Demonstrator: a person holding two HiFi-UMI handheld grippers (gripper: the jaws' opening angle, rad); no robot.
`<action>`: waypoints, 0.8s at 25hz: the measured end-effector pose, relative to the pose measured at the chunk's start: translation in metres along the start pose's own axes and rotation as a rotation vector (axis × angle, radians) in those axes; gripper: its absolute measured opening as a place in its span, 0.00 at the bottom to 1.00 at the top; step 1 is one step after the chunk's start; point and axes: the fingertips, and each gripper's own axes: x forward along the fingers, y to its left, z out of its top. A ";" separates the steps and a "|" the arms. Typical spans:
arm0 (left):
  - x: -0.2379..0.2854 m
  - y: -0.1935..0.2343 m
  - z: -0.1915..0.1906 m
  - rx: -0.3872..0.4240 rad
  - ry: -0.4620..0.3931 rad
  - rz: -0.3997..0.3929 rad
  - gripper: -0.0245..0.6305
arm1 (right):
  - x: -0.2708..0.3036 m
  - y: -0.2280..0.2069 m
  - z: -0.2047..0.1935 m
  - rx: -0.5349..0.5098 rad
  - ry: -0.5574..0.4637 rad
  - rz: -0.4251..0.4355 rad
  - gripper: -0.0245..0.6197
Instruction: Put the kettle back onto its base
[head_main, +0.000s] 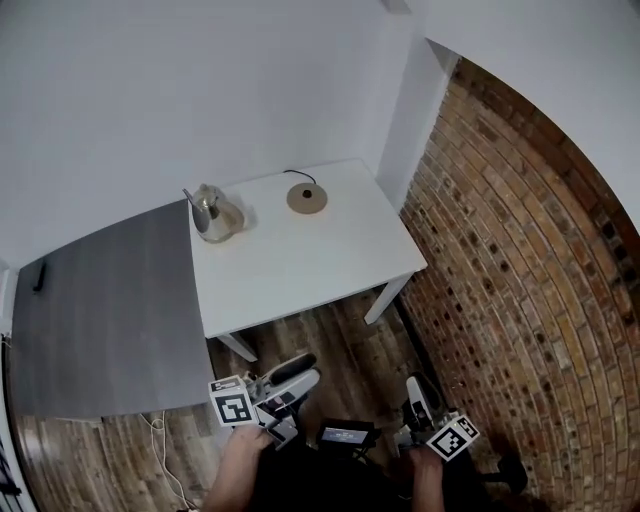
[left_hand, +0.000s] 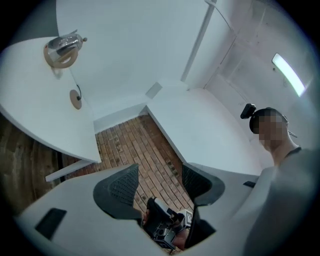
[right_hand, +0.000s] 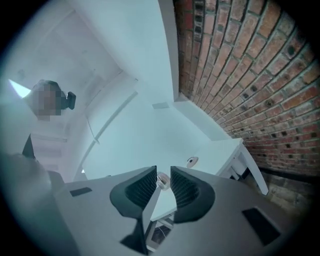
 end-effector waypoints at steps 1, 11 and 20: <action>0.006 0.006 0.012 0.001 0.001 -0.013 0.49 | 0.012 -0.001 0.005 -0.019 0.000 -0.006 0.15; 0.005 0.058 0.106 -0.021 -0.046 -0.009 0.49 | 0.131 0.011 0.016 -0.027 0.037 0.036 0.20; -0.008 0.094 0.141 -0.009 -0.109 0.123 0.49 | 0.205 -0.004 0.011 0.007 0.137 0.117 0.20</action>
